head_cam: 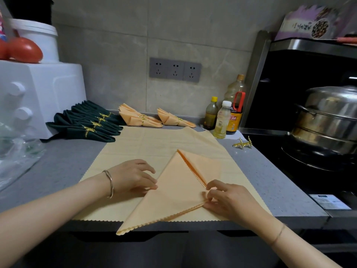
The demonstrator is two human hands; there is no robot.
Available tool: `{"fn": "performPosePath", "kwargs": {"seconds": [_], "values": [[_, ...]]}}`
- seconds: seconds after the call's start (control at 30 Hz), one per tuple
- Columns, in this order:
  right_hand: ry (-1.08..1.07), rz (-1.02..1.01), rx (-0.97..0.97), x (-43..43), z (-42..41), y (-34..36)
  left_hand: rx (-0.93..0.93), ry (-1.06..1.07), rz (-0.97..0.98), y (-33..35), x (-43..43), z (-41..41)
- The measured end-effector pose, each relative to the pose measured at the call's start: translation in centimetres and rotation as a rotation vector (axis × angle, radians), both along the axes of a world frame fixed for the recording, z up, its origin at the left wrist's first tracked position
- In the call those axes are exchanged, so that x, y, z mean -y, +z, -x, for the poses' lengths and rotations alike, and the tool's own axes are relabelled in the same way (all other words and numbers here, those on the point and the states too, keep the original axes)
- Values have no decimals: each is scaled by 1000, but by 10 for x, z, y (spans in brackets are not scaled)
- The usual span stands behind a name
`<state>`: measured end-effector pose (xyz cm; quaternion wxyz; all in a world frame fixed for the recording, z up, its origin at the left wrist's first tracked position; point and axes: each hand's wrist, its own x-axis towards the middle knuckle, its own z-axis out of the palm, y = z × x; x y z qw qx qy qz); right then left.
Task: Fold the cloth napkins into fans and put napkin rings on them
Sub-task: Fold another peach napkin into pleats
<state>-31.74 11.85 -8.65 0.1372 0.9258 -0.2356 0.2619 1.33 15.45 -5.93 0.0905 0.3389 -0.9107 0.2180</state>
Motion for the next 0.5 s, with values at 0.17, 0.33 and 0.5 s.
{"fn": "performPosePath", "kwargs": {"seconds": [0.17, 0.33, 0.5], "values": [[-88, -126, 73, 0, -2, -4, -369, 239, -243, -22, 4, -9], [-194, -338, 160, 1, -5, -1, -832, 523, -562, -16, 8, 14], [-212, -472, 203, 4, -11, 3, -860, 774, -664, -10, 26, 31]]}}
